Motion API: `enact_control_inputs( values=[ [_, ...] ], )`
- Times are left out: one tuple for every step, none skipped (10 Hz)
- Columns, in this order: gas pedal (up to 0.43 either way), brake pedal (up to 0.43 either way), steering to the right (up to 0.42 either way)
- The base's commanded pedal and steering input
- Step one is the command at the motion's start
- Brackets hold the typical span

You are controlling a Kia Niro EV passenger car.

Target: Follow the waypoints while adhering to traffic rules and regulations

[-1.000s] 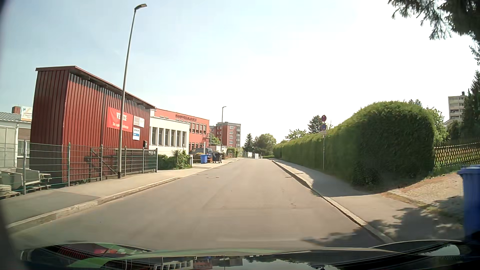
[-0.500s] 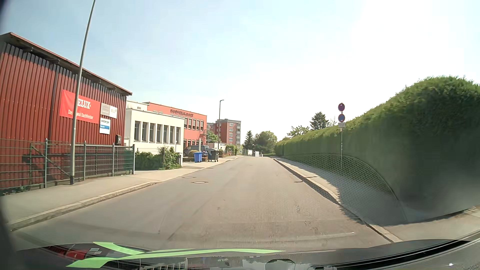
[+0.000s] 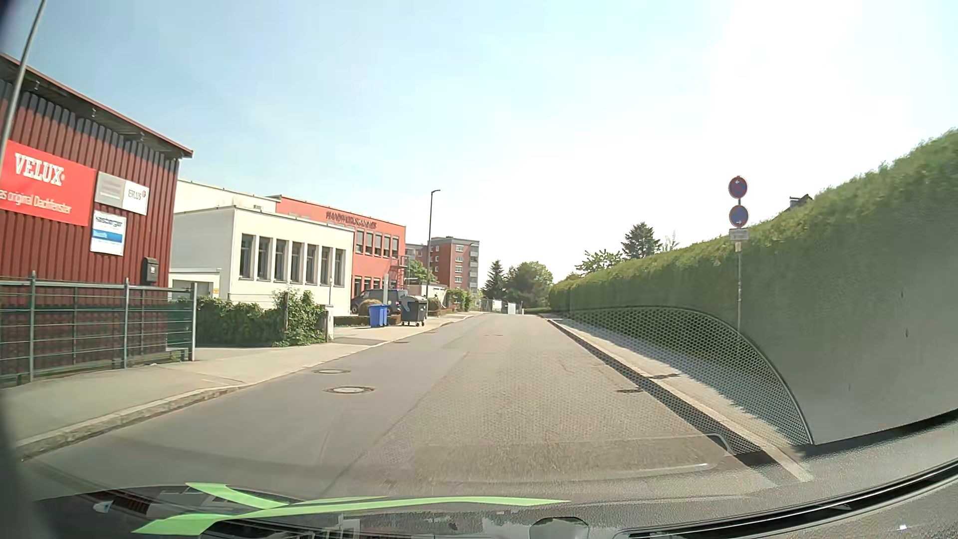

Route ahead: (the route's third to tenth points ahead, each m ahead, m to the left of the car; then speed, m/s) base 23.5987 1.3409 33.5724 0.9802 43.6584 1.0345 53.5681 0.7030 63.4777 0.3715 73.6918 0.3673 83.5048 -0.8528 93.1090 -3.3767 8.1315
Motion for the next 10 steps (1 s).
enact_control_inputs(
  values=[
    [0.130,0.000,0.006],
    [0.130,0.000,0.004],
    [0.130,0.000,0.002],
    [0.130,0.000,0.001],
    [0.130,0.000,0.001],
    [0.130,0.000,0.001],
    [0.130,0.000,0.001],
    [0.130,0.000,0.001],
    [0.130,0.000,0.001],
    [0.130,0.000,0.001]
  ],
)
